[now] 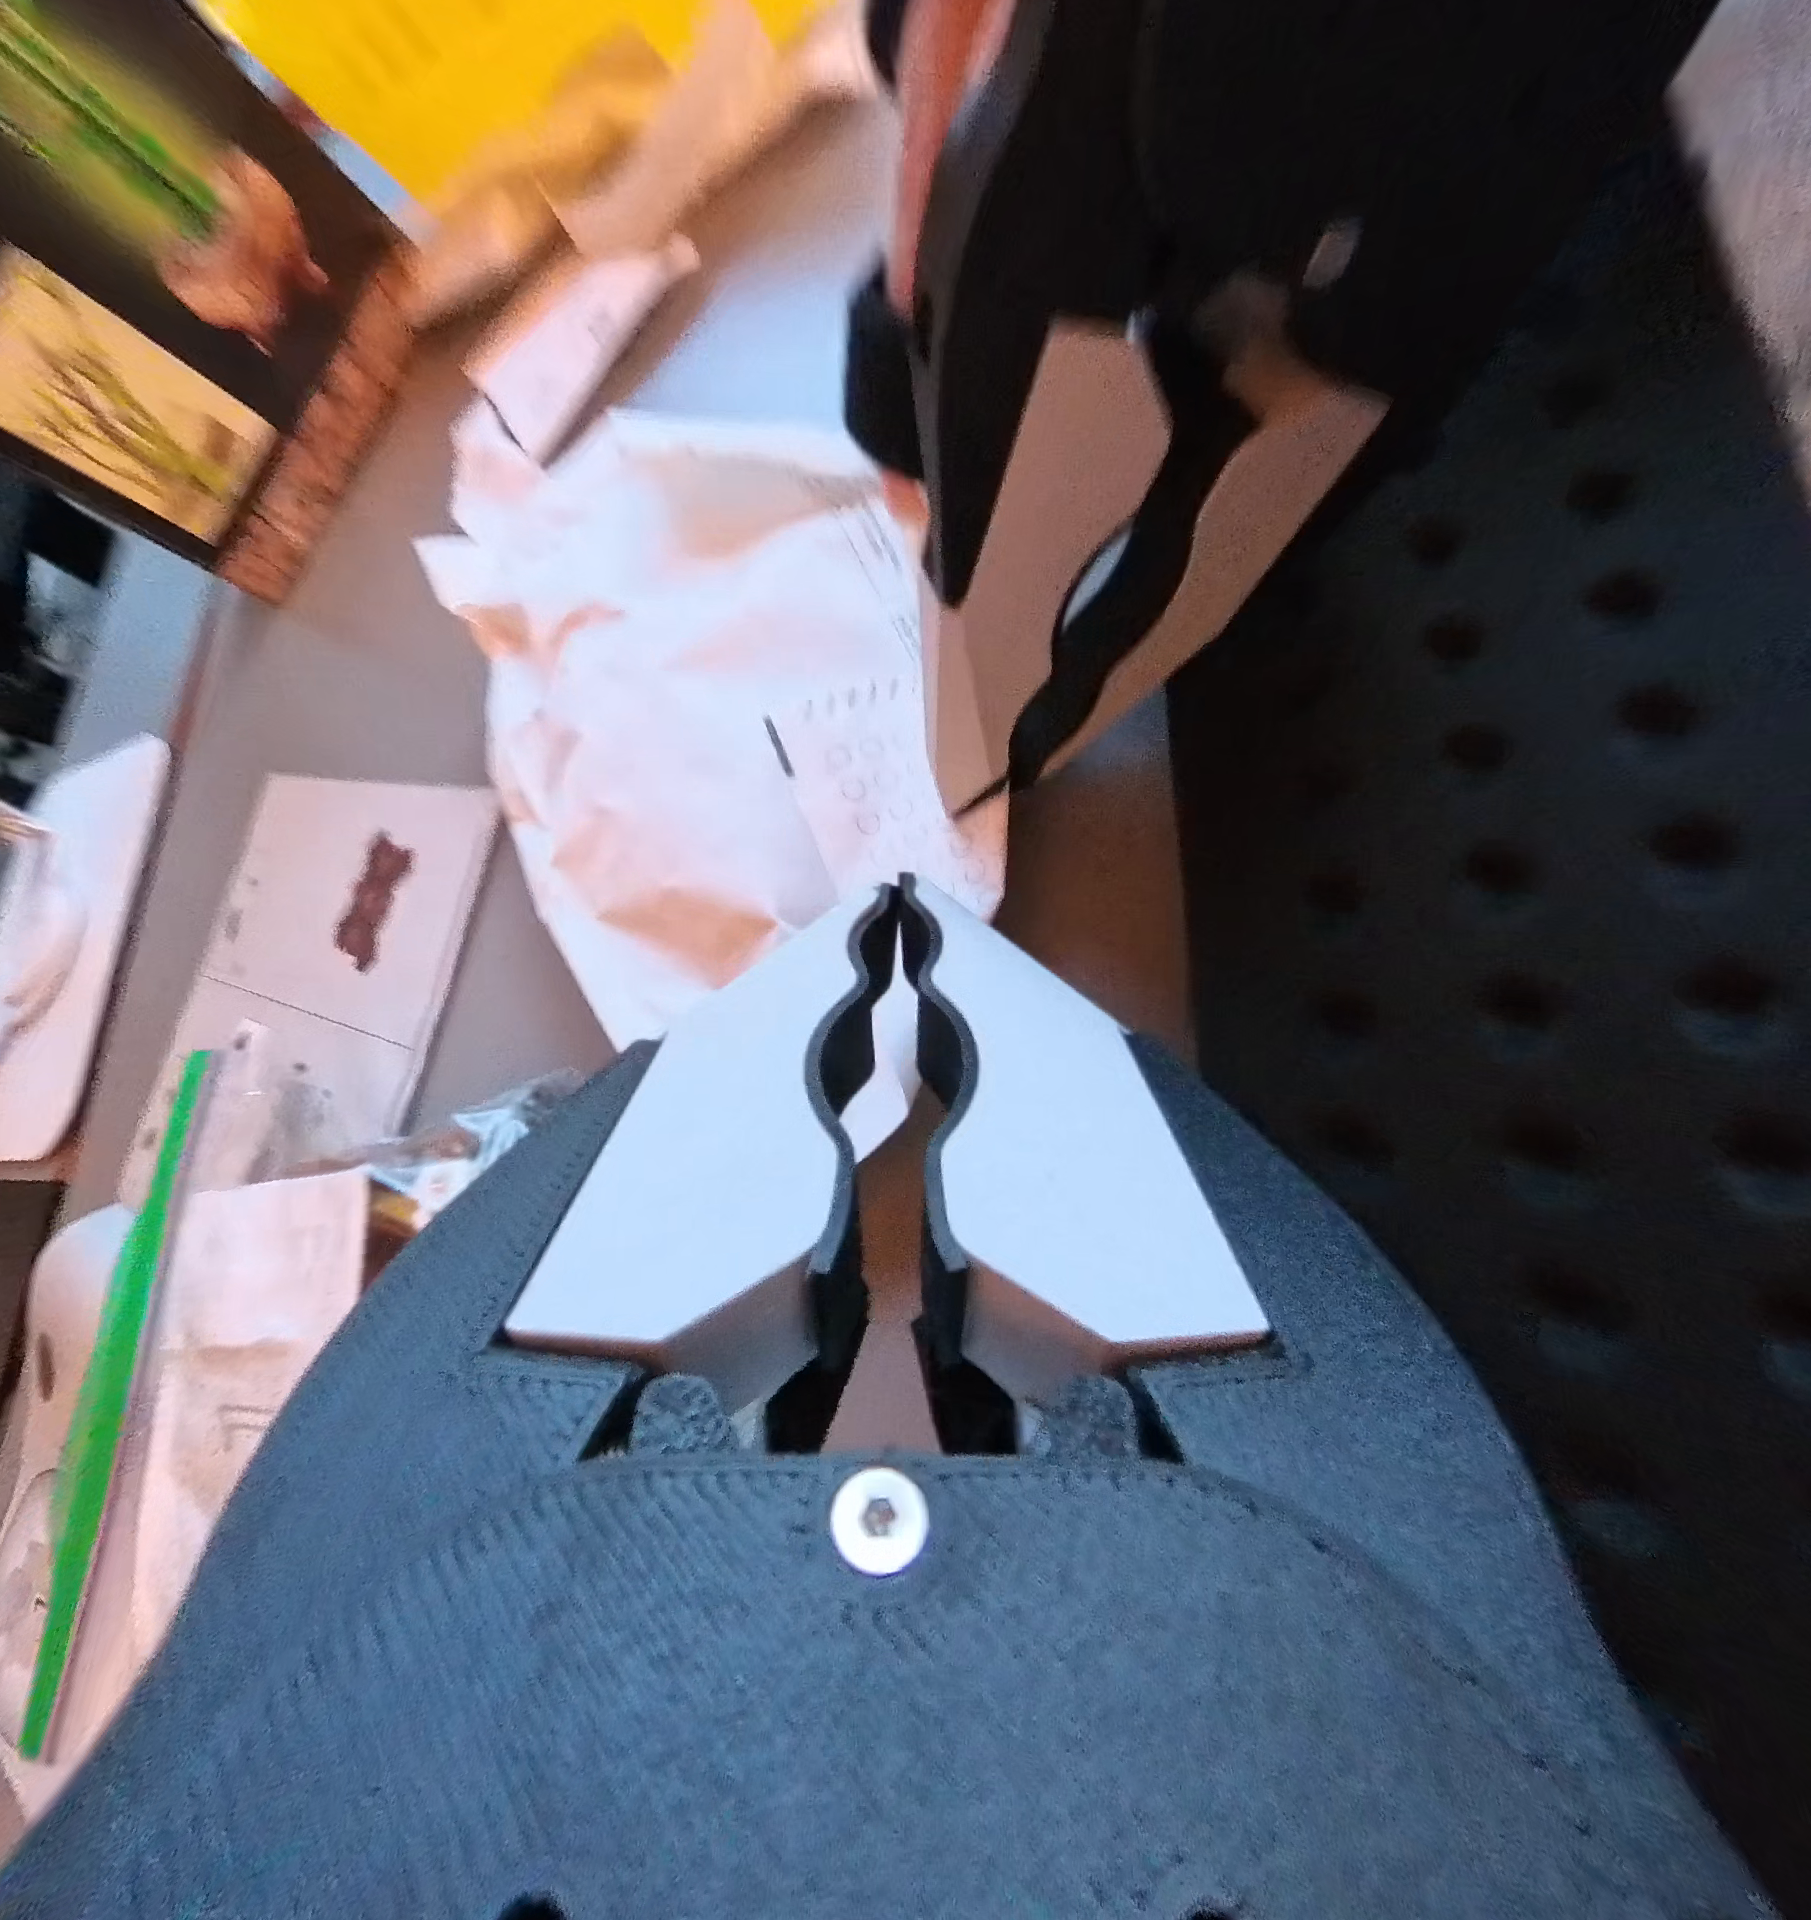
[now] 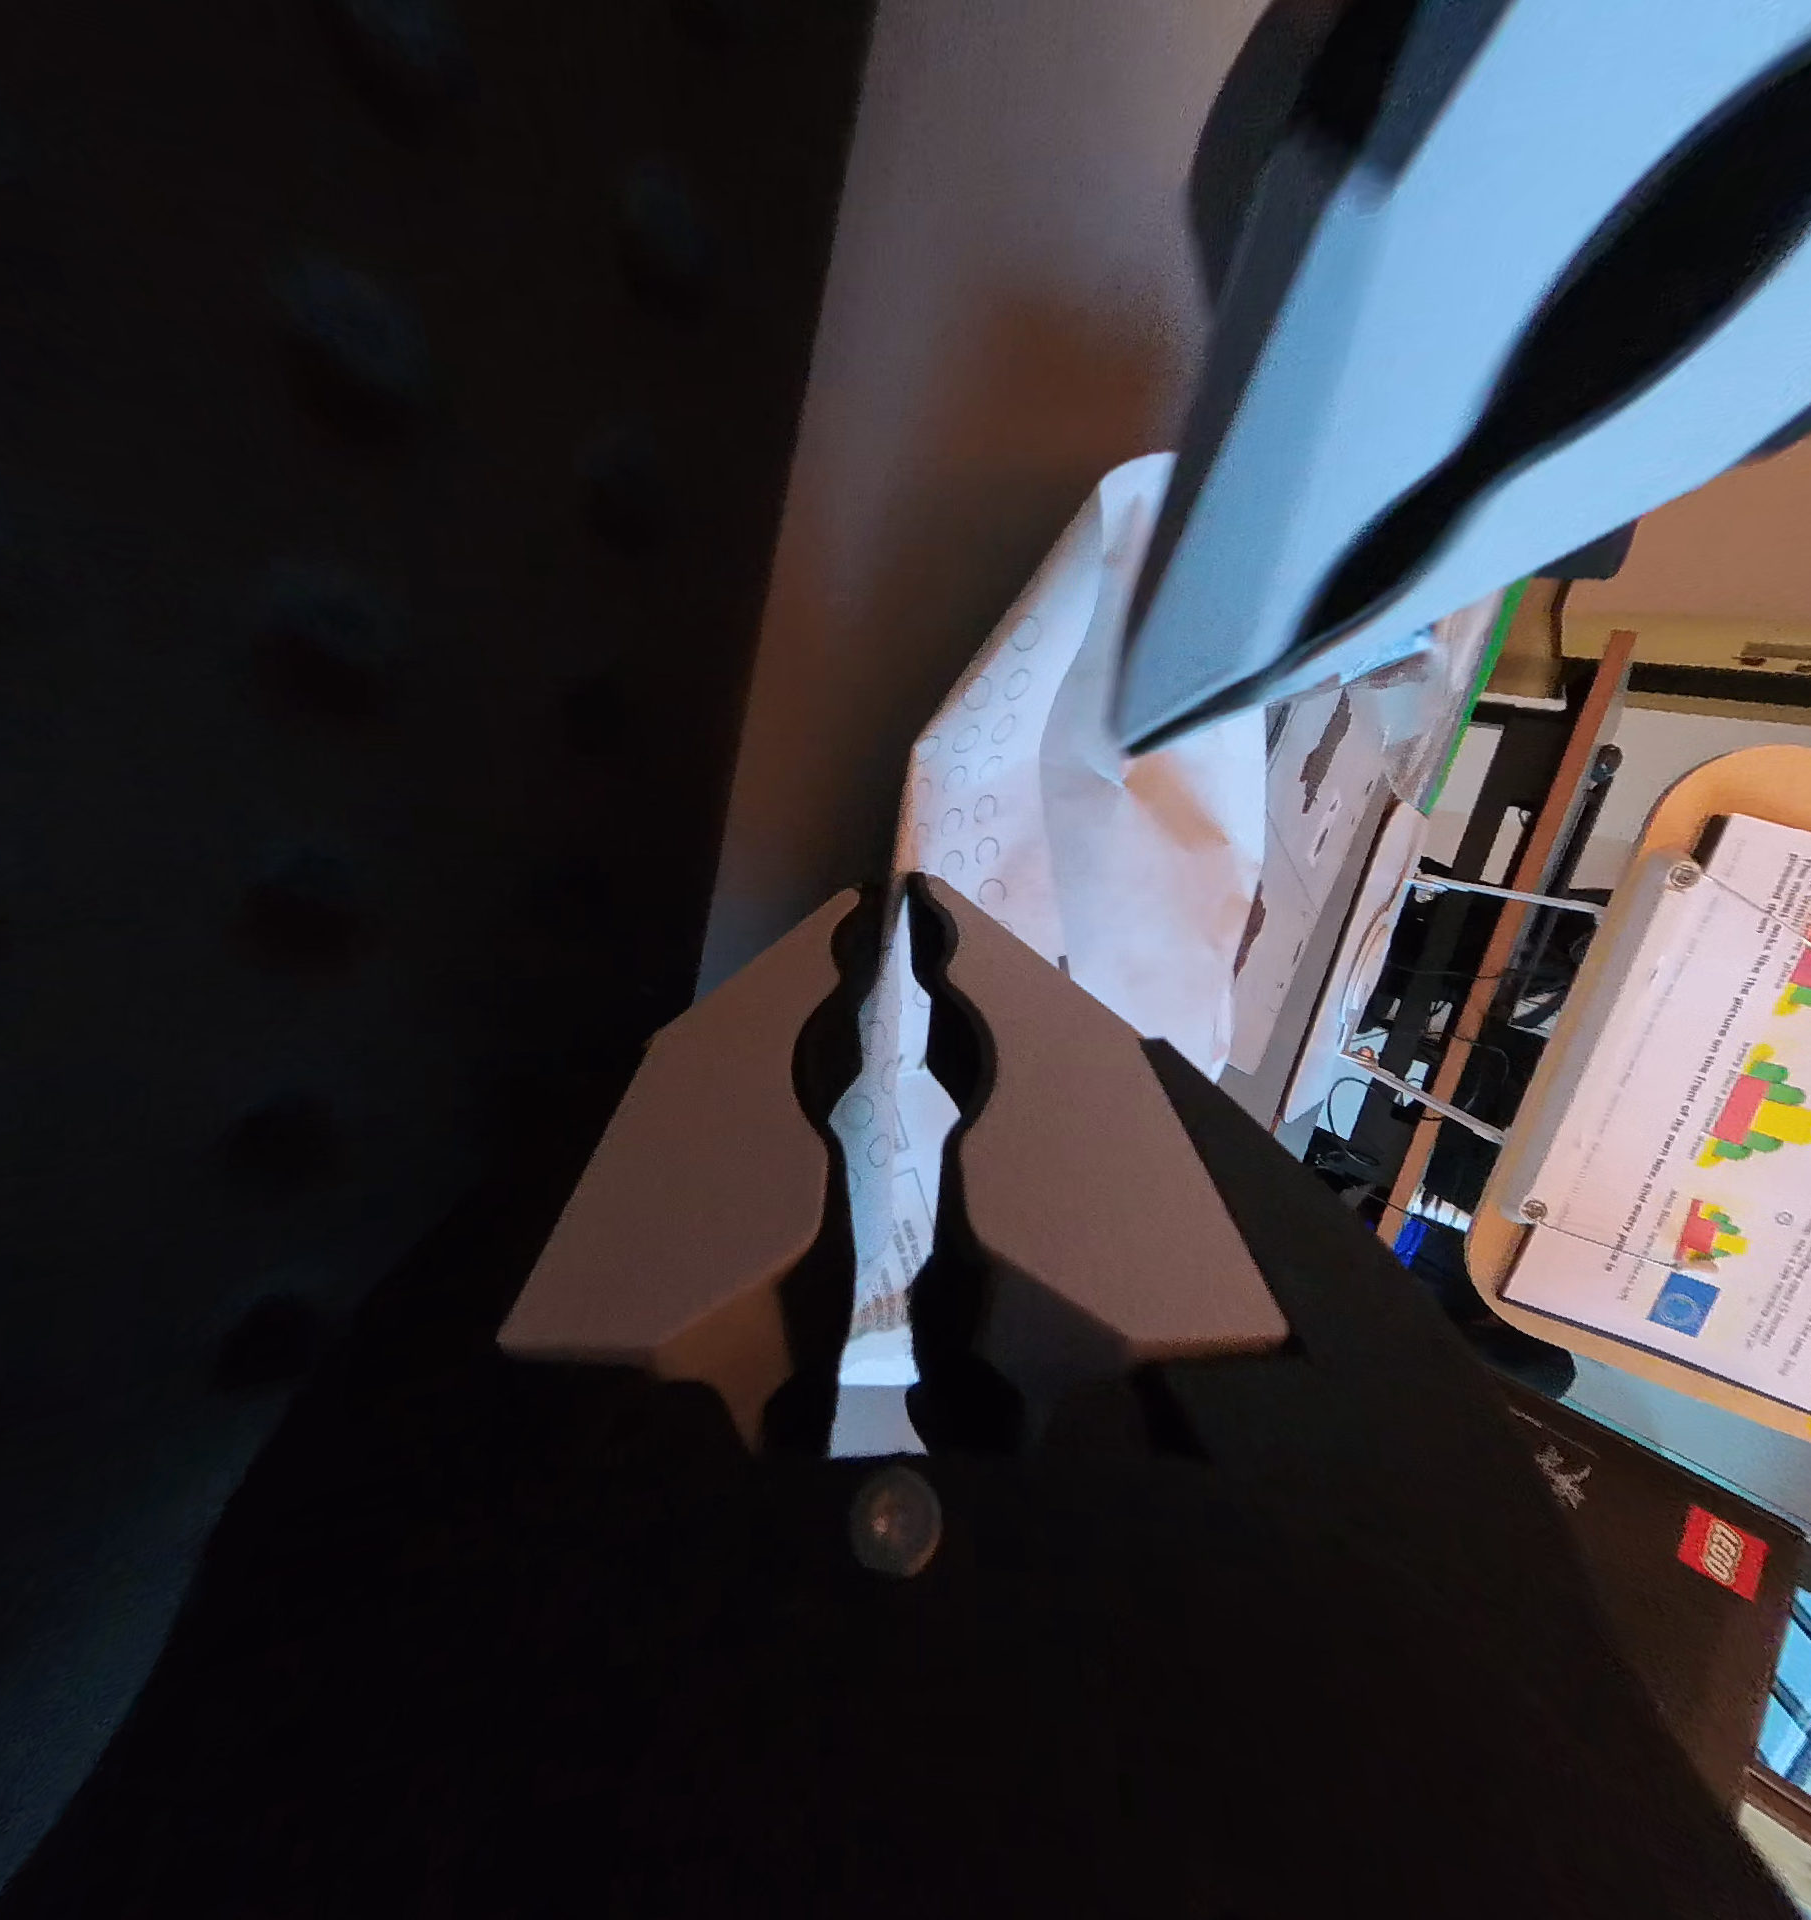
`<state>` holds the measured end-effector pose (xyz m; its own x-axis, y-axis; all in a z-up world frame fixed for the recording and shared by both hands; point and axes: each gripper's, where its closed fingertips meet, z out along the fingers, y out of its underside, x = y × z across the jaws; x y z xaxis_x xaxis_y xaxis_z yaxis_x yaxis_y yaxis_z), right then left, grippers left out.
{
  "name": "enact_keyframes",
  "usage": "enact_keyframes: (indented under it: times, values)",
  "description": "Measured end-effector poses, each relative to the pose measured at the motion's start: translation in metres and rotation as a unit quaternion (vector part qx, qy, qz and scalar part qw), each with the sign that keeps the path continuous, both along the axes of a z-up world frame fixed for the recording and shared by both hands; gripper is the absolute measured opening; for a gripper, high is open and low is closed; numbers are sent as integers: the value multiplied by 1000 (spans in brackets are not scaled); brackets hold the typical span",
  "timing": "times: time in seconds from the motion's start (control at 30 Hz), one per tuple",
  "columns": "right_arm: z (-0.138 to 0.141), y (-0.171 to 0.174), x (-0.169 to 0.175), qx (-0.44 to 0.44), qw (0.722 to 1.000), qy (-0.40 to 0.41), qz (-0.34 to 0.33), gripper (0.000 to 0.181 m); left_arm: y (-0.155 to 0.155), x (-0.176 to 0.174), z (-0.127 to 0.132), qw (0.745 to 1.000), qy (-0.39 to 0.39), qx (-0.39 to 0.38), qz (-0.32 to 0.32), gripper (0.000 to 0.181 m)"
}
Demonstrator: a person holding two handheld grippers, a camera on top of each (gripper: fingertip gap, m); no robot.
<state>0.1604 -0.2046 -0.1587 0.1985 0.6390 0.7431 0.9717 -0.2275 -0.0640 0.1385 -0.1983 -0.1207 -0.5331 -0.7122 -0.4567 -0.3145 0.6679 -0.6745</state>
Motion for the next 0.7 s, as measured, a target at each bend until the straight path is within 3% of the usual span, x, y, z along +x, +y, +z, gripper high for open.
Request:
enact_keyframes:
  times: [0.1, 0.17, 0.23, 0.3, 0.37, 0.4, 0.47, 0.53, 0.6, 0.7]
  values:
    - [-1, -2, 0, -24, 999, 35, -15, 7, 8, 7, -34, 996, 80, 28, 2, 0]
    - [-1, -3, 2, -38, 996, 77, -39, 7, 7, 9, -39, 996, 86, 6, -1, 0]
    - [-1, -4, 2, -60, 985, 145, -70, 9, 6, 9, -40, 996, 90, -15, -2, 0]
    - [0, -10, -4, -112, 955, 255, -101, 22, 8, 8, -43, 995, 93, -23, -2, 0]
    - [7, -17, -14, -182, 890, 396, -132, 27, 8, 8, -43, 996, 86, -22, -6, 0]
    - [13, -16, -17, -209, 847, 464, -151, 26, 8, 8, -43, 996, 84, -21, -7, 0]
    - [24, -12, -22, -269, 744, 580, -195, 0, 8, 9, -43, 996, 84, -25, -6, 0]
    - [25, -6, -25, -322, 656, 637, -244, 0, 8, 9, -43, 996, 83, -34, -5, 0]
    - [16, -5, -26, -362, 621, 637, -279, 0, 8, 9, -43, 996, 81, -39, -7, 0]
    - [1, -9, -26, -409, 596, 607, -329, 0, 8, 9, -43, 997, 76, -34, -9, 0]
